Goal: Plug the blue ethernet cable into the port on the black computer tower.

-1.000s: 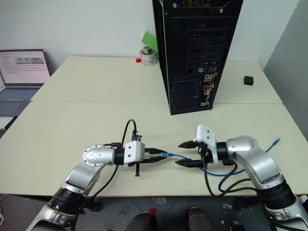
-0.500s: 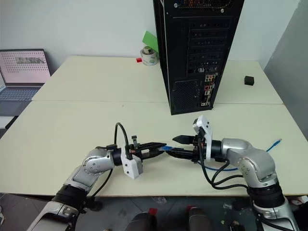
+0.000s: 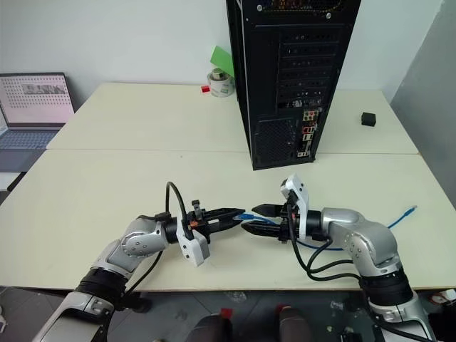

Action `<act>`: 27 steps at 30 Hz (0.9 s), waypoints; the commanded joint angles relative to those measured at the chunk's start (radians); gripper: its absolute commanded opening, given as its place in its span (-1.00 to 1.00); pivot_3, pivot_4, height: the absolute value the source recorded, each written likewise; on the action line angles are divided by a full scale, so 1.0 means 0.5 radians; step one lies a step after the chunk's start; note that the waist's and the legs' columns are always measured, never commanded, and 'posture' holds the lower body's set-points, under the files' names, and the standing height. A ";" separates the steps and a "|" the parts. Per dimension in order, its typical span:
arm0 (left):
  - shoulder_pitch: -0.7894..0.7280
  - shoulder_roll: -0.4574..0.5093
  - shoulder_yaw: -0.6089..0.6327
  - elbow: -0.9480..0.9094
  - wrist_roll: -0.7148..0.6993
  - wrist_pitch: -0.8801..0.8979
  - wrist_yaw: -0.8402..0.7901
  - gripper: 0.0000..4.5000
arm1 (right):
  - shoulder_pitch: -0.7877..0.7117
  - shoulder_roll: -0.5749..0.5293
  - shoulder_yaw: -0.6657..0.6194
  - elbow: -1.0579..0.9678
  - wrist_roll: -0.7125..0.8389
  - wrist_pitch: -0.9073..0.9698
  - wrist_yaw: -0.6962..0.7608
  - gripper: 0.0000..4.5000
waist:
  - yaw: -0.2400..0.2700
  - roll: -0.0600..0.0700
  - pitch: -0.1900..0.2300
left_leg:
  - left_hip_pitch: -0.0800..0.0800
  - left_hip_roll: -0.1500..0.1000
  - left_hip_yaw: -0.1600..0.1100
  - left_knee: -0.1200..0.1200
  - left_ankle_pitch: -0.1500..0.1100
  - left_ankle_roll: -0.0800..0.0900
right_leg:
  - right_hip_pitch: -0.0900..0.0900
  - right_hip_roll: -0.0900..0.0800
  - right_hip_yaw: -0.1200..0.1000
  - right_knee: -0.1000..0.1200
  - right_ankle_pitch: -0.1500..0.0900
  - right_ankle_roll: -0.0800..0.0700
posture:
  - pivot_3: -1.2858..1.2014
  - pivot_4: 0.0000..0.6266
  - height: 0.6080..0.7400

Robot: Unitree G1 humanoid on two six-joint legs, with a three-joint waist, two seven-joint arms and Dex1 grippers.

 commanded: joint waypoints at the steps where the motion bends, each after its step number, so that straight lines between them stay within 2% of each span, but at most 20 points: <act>1: -0.029 0.030 -0.022 -0.023 0.007 -0.030 0.048 -0.87 | -0.056 0.014 -0.007 -0.026 0.013 -0.036 -0.013 -0.04 | 0.000 0.000 0.000 | 0.000 0.000 0.000 0.000 0.000 0.000 | 0.000 0.000 0.000 0.000 0.000 0.000 | 0.03 -0.52 1.00; 11: -0.027 0.033 -0.041 -0.023 0.044 -0.042 0.112 -0.87 | -0.067 0.020 -0.004 -0.014 0.017 -0.040 -0.023 -1.00 | 0.000 0.000 0.000 | 0.000 0.000 0.000 0.000 0.000 0.000 | 0.000 0.000 0.000 0.000 0.000 0.000 | 0.03 -0.52 1.00; 21: -0.023 0.054 -0.049 -0.018 0.095 -0.061 0.173 -0.87 | -0.068 0.014 -0.044 -0.005 0.060 -0.032 -0.006 -1.00 | 0.000 0.000 0.000 | 0.000 0.000 0.000 0.000 0.000 0.000 | 0.000 0.000 0.000 0.000 0.000 0.000 | 0.03 -0.52 1.00; 22: -0.023 0.056 -0.049 -0.017 0.099 -0.063 0.176 -0.87 | -0.067 0.013 -0.057 -0.004 0.071 -0.032 0.000 -0.76 | 0.000 0.000 0.000 | 0.000 0.000 0.000 0.000 0.000 0.000 | 0.000 0.000 0.000 0.000 0.000 0.000 | 0.03 -0.52 1.00; 23: -0.024 0.058 -0.050 -0.017 0.104 -0.065 0.179 -0.87 | -0.066 0.010 -0.069 -0.004 0.085 -0.028 0.006 -0.72 | 0.000 0.000 0.000 | 0.000 0.000 0.000 0.000 0.000 0.000 | 0.000 0.000 0.000 0.000 0.000 0.000 | 0.03 -0.52 1.00; 27: -0.027 0.060 -0.046 -0.020 0.128 -0.085 0.206 -0.87 | -0.058 -0.012 -0.095 0.005 0.136 0.023 0.017 -0.38 | 0.000 0.000 0.000 | 0.000 0.000 0.000 0.000 0.000 0.000 | 0.000 0.000 0.000 0.000 0.000 0.000 | 0.03 -0.52 1.00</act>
